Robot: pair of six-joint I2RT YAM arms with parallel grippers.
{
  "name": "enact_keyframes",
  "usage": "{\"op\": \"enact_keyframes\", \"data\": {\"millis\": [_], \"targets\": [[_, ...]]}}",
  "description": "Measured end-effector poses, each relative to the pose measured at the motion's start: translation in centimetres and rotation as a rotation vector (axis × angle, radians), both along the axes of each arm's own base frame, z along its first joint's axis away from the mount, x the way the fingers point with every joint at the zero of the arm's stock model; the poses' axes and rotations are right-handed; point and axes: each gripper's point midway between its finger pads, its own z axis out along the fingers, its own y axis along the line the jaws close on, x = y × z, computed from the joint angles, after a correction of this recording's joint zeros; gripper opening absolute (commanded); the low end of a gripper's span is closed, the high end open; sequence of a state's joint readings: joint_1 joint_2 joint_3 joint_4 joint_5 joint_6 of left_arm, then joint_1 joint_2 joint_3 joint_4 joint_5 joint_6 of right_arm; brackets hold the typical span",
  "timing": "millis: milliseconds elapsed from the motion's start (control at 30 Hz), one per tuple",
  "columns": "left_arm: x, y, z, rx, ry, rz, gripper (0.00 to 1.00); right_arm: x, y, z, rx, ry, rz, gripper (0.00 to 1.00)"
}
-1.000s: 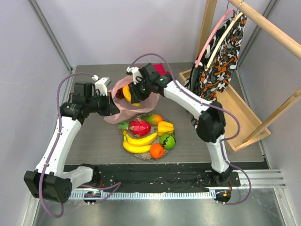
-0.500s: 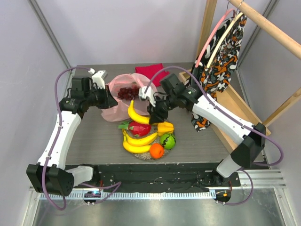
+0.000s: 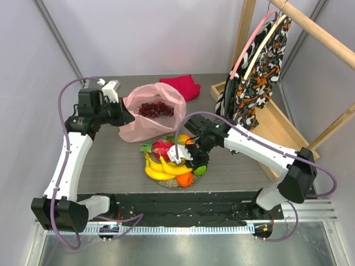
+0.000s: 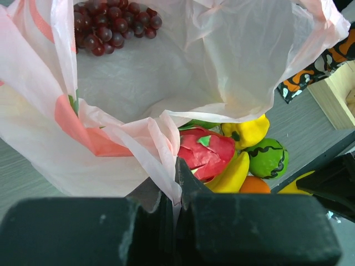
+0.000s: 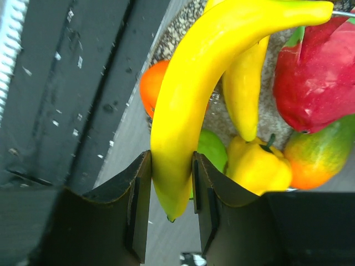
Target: Take the fake fruits out of the plastic bag
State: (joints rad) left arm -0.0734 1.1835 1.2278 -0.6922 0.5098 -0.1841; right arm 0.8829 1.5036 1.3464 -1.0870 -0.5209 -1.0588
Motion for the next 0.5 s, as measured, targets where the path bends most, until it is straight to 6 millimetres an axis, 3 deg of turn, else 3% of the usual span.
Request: {"op": "enact_keyframes", "data": {"millis": [133,300,433,500], "targets": [[-0.1,0.4,0.6,-0.006,-0.017,0.012,0.03,0.5,-0.2,-0.5,-0.016,-0.080,0.094,0.36],[-0.2,1.0,0.9,-0.020,-0.020,0.036,0.04,1.7,-0.3,-2.3,-0.047,-0.162,0.167,0.79],[-0.3,1.3,0.8,-0.028,-0.015,0.047,0.05,2.5,-1.3,-4.6,-0.067,-0.243,0.171,0.86],[-0.4,1.3,1.0,-0.033,-0.019,0.045,0.06,2.8,-1.9,-4.2,-0.059,-0.277,0.138,0.90]]}}
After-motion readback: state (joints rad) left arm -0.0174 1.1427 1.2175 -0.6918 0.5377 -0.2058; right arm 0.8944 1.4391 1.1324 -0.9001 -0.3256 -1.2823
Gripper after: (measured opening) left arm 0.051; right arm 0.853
